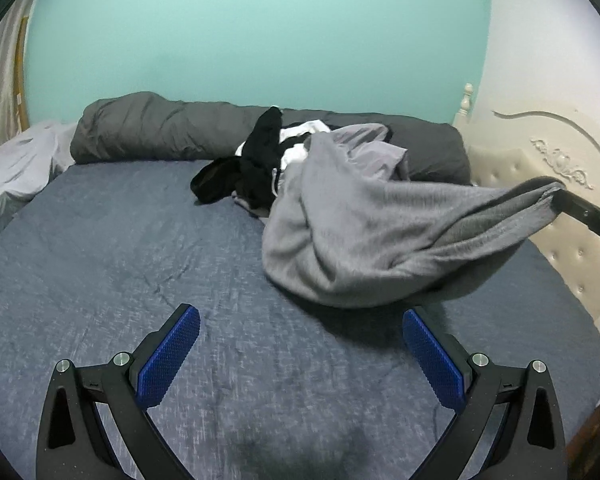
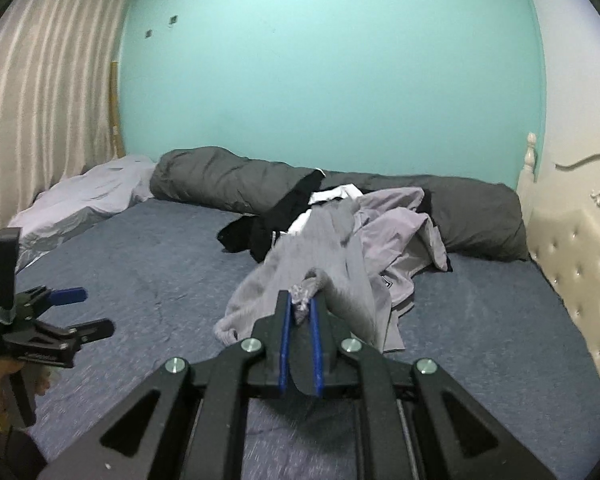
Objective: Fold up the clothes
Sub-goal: 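Pull the grey sweatshirt out of the pile with the right tool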
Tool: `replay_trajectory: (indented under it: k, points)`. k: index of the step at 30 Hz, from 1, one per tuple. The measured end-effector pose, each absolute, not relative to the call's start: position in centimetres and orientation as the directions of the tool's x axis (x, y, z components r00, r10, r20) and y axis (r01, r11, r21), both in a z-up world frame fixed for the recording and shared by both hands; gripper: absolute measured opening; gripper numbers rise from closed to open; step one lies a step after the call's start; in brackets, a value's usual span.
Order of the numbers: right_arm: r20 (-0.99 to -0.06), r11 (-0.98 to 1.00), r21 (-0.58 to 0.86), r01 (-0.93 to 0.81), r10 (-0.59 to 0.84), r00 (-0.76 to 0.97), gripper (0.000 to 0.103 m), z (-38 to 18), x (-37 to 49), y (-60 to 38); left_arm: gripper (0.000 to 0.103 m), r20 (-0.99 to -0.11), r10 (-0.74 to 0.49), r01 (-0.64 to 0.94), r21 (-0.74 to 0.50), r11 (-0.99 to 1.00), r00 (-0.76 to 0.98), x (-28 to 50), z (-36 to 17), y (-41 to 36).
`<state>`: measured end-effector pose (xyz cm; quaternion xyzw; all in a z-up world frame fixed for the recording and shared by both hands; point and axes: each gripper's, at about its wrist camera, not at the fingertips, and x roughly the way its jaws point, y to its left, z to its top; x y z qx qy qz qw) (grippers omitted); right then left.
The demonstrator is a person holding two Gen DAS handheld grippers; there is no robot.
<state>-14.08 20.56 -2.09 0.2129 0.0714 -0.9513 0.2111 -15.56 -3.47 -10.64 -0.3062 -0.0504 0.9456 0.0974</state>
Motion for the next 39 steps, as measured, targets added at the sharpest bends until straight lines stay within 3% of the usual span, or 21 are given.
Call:
replay_trajectory:
  k: [5,12,34,39]
  points:
    - [-0.465,-0.882,-0.042,0.47,-0.399,-0.791,0.009,-2.8,-9.3,21.0,0.103,-0.578,0.243,-0.186,-0.158,-0.97,-0.779,-13.4,-10.6,-2.2]
    - [-0.558,-0.887,0.009,0.461,-0.387,-0.734,0.009,-8.5,-6.9,22.5,0.103,-0.602,0.305,-0.265,-0.157,-0.951,-0.738,-11.9,-12.9,0.2]
    - [-0.652,-0.876,0.045,0.48,-0.39,-0.65,0.009,-17.1,-9.5,24.8,0.102,-0.727,0.306,-0.325,-0.121,-0.938,-0.615,-18.0,-23.3,5.8]
    - [-0.66,-0.871,0.045,0.488,-0.393,-0.641,0.009,-18.0,-9.8,25.0,0.097,-0.756,0.294,-0.333,-0.106,-0.937,-0.585,-19.5,-25.2,6.8]
